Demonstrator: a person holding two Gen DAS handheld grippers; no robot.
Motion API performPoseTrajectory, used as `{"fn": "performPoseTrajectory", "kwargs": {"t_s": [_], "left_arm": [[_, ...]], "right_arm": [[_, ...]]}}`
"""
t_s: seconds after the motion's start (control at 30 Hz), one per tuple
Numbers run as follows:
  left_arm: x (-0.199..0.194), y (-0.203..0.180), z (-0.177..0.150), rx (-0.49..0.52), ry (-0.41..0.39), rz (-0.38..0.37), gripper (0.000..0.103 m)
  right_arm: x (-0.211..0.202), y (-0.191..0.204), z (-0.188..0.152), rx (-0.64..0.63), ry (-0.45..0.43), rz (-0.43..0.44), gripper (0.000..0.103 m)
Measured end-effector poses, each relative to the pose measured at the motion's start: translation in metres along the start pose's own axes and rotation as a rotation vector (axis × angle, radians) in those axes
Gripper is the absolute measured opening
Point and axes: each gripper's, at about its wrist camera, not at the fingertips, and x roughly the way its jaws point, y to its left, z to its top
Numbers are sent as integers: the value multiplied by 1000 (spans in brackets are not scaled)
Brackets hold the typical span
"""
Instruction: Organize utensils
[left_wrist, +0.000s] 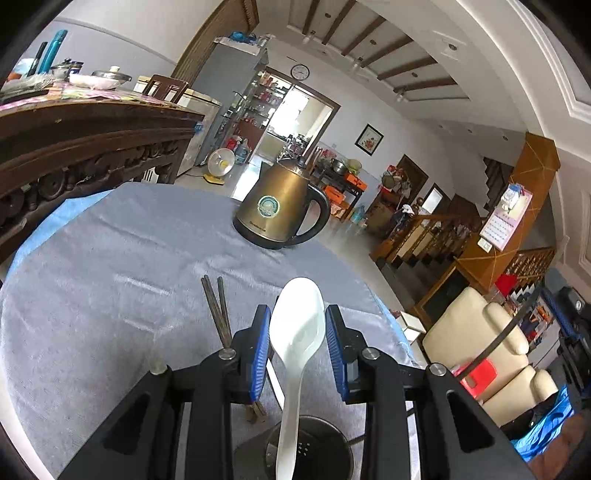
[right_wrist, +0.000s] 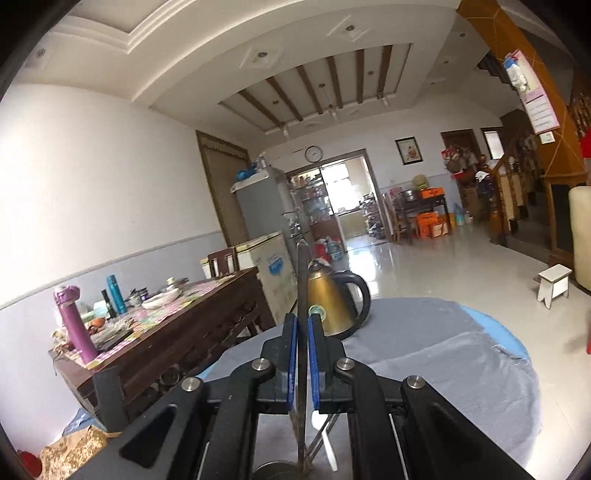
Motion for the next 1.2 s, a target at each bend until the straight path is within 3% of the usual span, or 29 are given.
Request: {"fn": "performPoseTrajectory", "kwargs": {"t_s": [0.2,0.5,0.87,1.0,1.07,1.13,1.2], "left_arm": [[1,9,-6,-51,-51,6,31],[14,13,-28,-69,-31,-8,31],[14,18,-40,-38,24,14,31],[8,19,-40,-28,36,4,36],[4,19,-39,-19,28,5,37],[1,20,-36,-12,21,13,38],[-2,24,-33,-17,13,21,40]], "right_arm": [[19,13,-21,-40,81,5,7],[34,9,-56,-73,186,-7,7],[39,-10,-71,-55,269,-19,8],[39,-18,-72,-9,291,5,9],[37,-26,-71,26,288,21,13],[34,-33,-70,61,282,32,25],[33,-41,-68,100,269,21,25]]}}
